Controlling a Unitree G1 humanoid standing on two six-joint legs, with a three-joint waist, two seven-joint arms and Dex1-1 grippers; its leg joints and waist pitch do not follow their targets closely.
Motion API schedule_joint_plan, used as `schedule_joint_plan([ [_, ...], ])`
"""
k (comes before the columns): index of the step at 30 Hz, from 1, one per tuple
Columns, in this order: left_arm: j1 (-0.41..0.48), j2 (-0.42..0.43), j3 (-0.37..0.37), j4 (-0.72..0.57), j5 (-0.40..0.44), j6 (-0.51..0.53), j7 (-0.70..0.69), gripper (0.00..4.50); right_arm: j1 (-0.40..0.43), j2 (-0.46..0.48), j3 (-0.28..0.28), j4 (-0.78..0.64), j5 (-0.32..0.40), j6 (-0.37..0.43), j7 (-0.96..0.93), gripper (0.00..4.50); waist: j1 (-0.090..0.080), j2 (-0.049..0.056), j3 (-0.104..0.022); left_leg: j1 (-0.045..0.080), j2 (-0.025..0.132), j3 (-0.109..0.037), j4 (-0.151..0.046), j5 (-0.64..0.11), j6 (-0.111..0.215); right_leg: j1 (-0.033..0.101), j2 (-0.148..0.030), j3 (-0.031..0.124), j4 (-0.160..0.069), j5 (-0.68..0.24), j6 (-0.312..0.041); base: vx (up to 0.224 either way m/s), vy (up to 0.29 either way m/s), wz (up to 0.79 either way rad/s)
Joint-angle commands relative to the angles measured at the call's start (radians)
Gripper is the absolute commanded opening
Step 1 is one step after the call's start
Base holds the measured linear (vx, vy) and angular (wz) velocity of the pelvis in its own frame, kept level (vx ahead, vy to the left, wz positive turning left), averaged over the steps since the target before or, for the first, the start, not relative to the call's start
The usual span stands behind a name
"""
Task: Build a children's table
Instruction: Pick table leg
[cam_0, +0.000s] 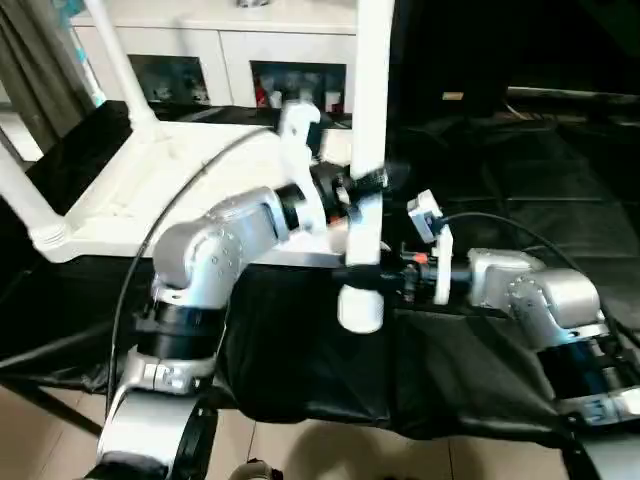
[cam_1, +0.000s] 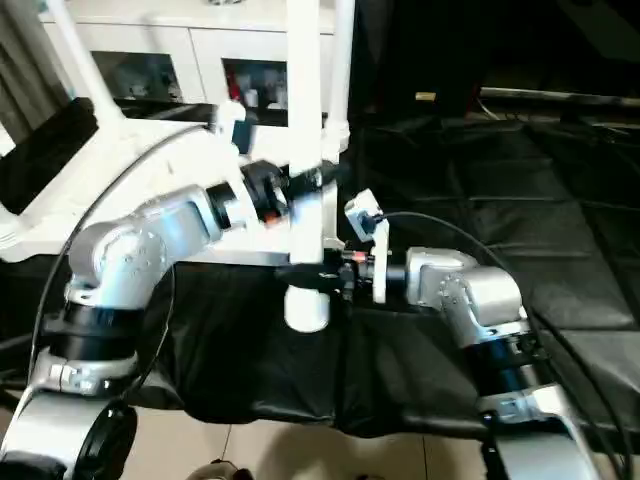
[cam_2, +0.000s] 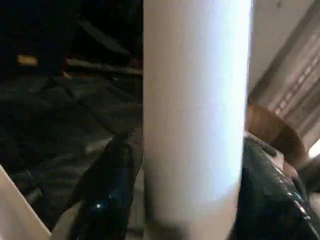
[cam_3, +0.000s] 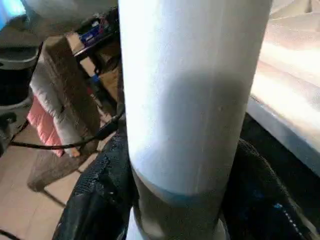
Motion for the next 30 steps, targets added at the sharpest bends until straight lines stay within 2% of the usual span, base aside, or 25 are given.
schedule_joint_plan([
  [1, -0.005, -0.002, 0.022, -0.004, 0.020, -0.041, 0.029, 2.98, -0.002, 0.007, -0.027, -0.003, 0.004, -0.026, -0.020, 1.90, 0.003, -0.010, -0.100, 0.014, 0.029, -0.012, -0.065, -0.189, 0.022, 0.058, -0.051, 0.037, -0.058, -0.313, -0.171, 0.000, 0.000, 0.00],
  [4, 0.010, -0.031, 0.094, 0.028, 0.013, -0.142, 0.070, 3.00, -0.007, 0.045, -0.093, 0.012, 0.016, -0.079, -0.079, 1.90, 0.003, -0.009, -0.101, 0.015, 0.029, -0.011, -0.065, -0.198, 0.018, 0.058, -0.053, 0.036, -0.061, -0.319, -0.166, 0.000, 0.000, 0.00],
  [6, 0.013, -0.040, 0.123, 0.041, 0.002, -0.170, 0.078, 3.00, -0.012, 0.059, -0.115, 0.019, 0.015, -0.100, -0.106, 1.90, 0.003, -0.008, -0.101, 0.016, 0.028, -0.011, -0.065, -0.204, 0.015, 0.056, -0.053, 0.035, -0.063, -0.320, -0.166, 0.000, 0.000, 0.00],
  [7, 0.015, -0.039, 0.156, 0.070, 0.000, -0.205, 0.088, 3.00, -0.020, 0.073, -0.138, 0.031, 0.001, -0.131, -0.154, 1.89, 0.004, -0.001, -0.102, 0.018, 0.028, -0.013, -0.066, -0.206, 0.011, 0.055, -0.052, 0.035, -0.061, -0.317, -0.165, 0.000, 0.000, 0.00],
  [8, 0.016, -0.031, 0.167, 0.090, 0.008, -0.224, 0.087, 3.00, -0.025, 0.079, -0.149, 0.041, -0.013, -0.154, -0.185, 1.89, -0.001, -0.006, -0.102, 0.017, 0.027, -0.012, -0.067, -0.211, 0.010, 0.056, -0.049, 0.034, -0.062, -0.311, -0.163, 0.000, 0.000, 0.00],
  [9, 0.018, -0.008, 0.155, 0.113, 0.034, -0.243, 0.070, 3.00, -0.032, 0.081, -0.158, 0.055, -0.035, -0.179, -0.226, 1.89, 0.001, 0.000, -0.102, 0.019, 0.027, -0.013, -0.067, -0.210, 0.008, 0.053, -0.050, 0.034, -0.063, -0.313, -0.159, 0.000, 0.000, 0.00],
  [10, 0.019, 0.014, 0.142, 0.133, 0.056, -0.260, 0.054, 3.00, -0.039, 0.082, -0.164, 0.069, -0.055, -0.200, -0.261, 1.89, -0.005, 0.001, -0.100, 0.017, 0.024, -0.012, -0.069, -0.218, 0.004, 0.053, -0.046, 0.034, -0.062, -0.322, -0.148, 0.000, 0.000, 0.00],
  [11, 0.026, 0.072, 0.061, 0.165, 0.133, -0.306, -0.010, 3.00, -0.045, 0.074, -0.164, 0.094, -0.103, -0.245, -0.323, 1.89, -0.004, 0.004, -0.100, 0.025, 0.024, -0.015, -0.071, -0.227, 0.000, 0.045, -0.047, 0.034, -0.069, -0.352, -0.125, 0.000, 0.000, 0.00],
  [12, 0.026, 0.072, 0.061, 0.165, 0.133, -0.306, -0.010, 3.00, -0.045, 0.074, -0.164, 0.094, -0.103, -0.245, -0.323, 1.89, -0.010, 0.003, -0.101, 0.024, 0.023, -0.013, -0.071, -0.231, -0.005, 0.048, -0.044, 0.035, -0.064, -0.353, -0.121, 0.000, 0.000, 0.00],
  [13, 0.030, 0.164, -0.091, 0.235, 0.275, -0.407, -0.124, 3.00, -0.048, 0.064, -0.174, 0.122, -0.158, -0.301, -0.402, 1.89, -0.007, 0.009, -0.097, 0.024, 0.024, -0.016, -0.073, -0.237, -0.011, 0.047, -0.048, 0.035, -0.069, -0.361, -0.115, 0.000, 0.000, 0.00],
  [14, 0.024, 0.206, -0.169, 0.283, 0.343, -0.460, -0.182, 3.00, -0.046, 0.062, -0.187, 0.125, -0.170, -0.314, -0.433, 1.89, -0.010, 0.015, -0.097, 0.028, 0.023, -0.018, -0.076, -0.246, -0.008, 0.042, -0.046, 0.037, -0.072, -0.382, -0.095, 0.000, 0.000, 0.00],
  [16, 0.009, 0.233, -0.224, 0.344, 0.400, -0.513, -0.227, 3.00, -0.040, 0.062, -0.202, 0.119, -0.174, -0.319, -0.452, 1.89, -0.013, 0.012, -0.097, 0.028, 0.023, -0.016, -0.076, -0.250, -0.014, 0.042, -0.047, 0.039, -0.070, -0.364, -0.100, 0.000, 0.000, 0.00],
  [17, -0.028, 0.247, -0.262, 0.450, 0.446, -0.568, -0.278, 3.00, -0.025, 0.057, -0.215, 0.100, -0.178, -0.319, -0.466, 1.89, -0.013, 0.023, -0.093, 0.029, 0.022, -0.015, -0.077, -0.261, -0.018, 0.042, -0.045, 0.040, -0.071, -0.338, -0.115, 0.000, 0.000, 0.00],
  [18, -0.048, 0.249, -0.273, 0.500, 0.460, -0.588, -0.304, 3.17, -0.017, 0.054, -0.219, 0.090, -0.181, -0.319, -0.474, 1.89, -0.012, 0.025, -0.097, 0.030, 0.022, -0.015, -0.075, -0.261, -0.020, 0.046, -0.047, 0.041, -0.063, -0.307, -0.131, 0.000, 0.000, 0.00],
  [19, -0.075, 0.251, -0.282, 0.558, 0.472, -0.602, -0.340, 3.28, -0.006, 0.050, -0.222, 0.077, -0.185, -0.318, -0.482, 1.89, -0.013, 0.021, -0.094, 0.024, 0.021, -0.013, -0.077, -0.260, -0.015, 0.048, -0.045, 0.041, -0.066, -0.296, -0.138, 0.000, 0.000, 0.00],
  [21, -0.101, 0.252, -0.293, 0.613, 0.486, -0.617, -0.378, 3.34, 0.007, 0.046, -0.227, 0.063, -0.187, -0.315, -0.490, 1.89, -0.015, 0.021, -0.099, 0.020, 0.021, -0.015, -0.076, -0.242, -0.016, 0.058, -0.050, 0.041, -0.052, -0.232, -0.174, 0.000, 0.000, 0.00],
  [22, -0.110, 0.253, -0.300, 0.631, 0.493, -0.625, -0.391, 3.40, 0.012, 0.044, -0.229, 0.058, -0.186, -0.313, -0.492, 1.89, -0.016, 0.027, -0.094, 0.018, 0.021, -0.016, -0.076, -0.241, -0.011, 0.056, -0.051, 0.041, -0.056, -0.229, -0.180, 0.000, 0.000, 0.00],
  [23, -0.143, 0.254, -0.328, 0.712, 0.530, -0.684, -0.428, 3.54, 0.027, 0.042, -0.235, 0.047, -0.185, -0.317, -0.504, 1.89, -0.020, 0.027, -0.092, 0.018, 0.021, -0.015, -0.076, -0.254, -0.007, 0.058, -0.052, 0.041, -0.055, -0.226, -0.195, 0.000, 0.000, 0.00],
  [24, -0.159, 0.255, -0.346, 0.757, 0.549, -0.707, -0.449, 3.79, 0.037, 0.039, -0.238, 0.040, -0.186, -0.318, -0.509, 1.89, -0.025, 0.028, -0.083, 0.018, 0.017, -0.012, -0.075, -0.268, 0.005, 0.055, -0.050, 0.040, -0.064, -0.256, -0.189, 0.000, 0.000, 0.00],
  [25, -0.165, 0.255, -0.353, 0.774, 0.559, -0.718, -0.449, 3.79, 0.042, 0.038, -0.238, 0.035, -0.187, -0.316, -0.511, 1.89, -0.027, 0.024, -0.083, 0.018, 0.014, -0.011, -0.075, -0.273, 0.010, 0.057, -0.048, 0.039, -0.068, -0.278, -0.182, 0.000, 0.000, 0.00],
  [26, -0.195, 0.256, -0.387, 0.852, 0.608, -0.772, -0.440, 3.82, 0.063, 0.032, -0.241, 0.012, -0.189, -0.305, -0.520, 1.89, -0.031, 0.024, -0.079, 0.017, 0.013, -0.012, -0.075, -0.266, 0.020, 0.060, -0.049, 0.039, -0.070, -0.318, -0.160, 0.000, 0.000, 0.00],
  [27, -0.204, 0.254, -0.388, 0.872, 0.614, -0.776, -0.443, 3.85, 0.068, 0.030, -0.242, 0.005, -0.188, -0.302, -0.520, 1.89, -0.033, 0.024, -0.080, 0.016, 0.014, -0.013, -0.075, -0.257, 0.025, 0.060, -0.050, 0.040, -0.070, -0.315, -0.162, 0.000, 0.000, 0.00],
  [28, -0.219, 0.250, -0.388, 0.907, 0.620, -0.779, -0.453, 3.93, 0.078, 0.027, -0.244, -0.009, -0.185, -0.295, -0.522, 1.89, -0.035, 0.025, -0.072, 0.013, 0.014, -0.012, -0.076, -0.253, 0.030, 0.057, -0.050, 0.039, -0.072, -0.318, -0.164, 0.000, 0.000, 0.00],
  [29, -0.226, 0.247, -0.386, 0.924, 0.621, -0.781, -0.460, 4.01, 0.084, 0.025, -0.245, -0.016, -0.184, -0.292, -0.523, 1.89, -0.038, 0.023, -0.075, 0.014, 0.012, -0.011, -0.075, -0.245, 0.036, 0.061, -0.048, 0.038, -0.072, -0.323, -0.165, 0.000, 0.000, 0.00],
  [30, -0.238, 0.243, -0.382, 0.956, 0.620, -0.776, -0.478, 4.01, 0.093, 0.022, -0.247, -0.032, -0.182, -0.282, -0.525, 1.89, -0.044, 0.024, -0.070, 0.011, 0.013, -0.012, -0.075, -0.241, 0.042, 0.060, -0.049, 0.037, -0.071, -0.324, -0.173, 0.000, 0.000, 0.00],
])
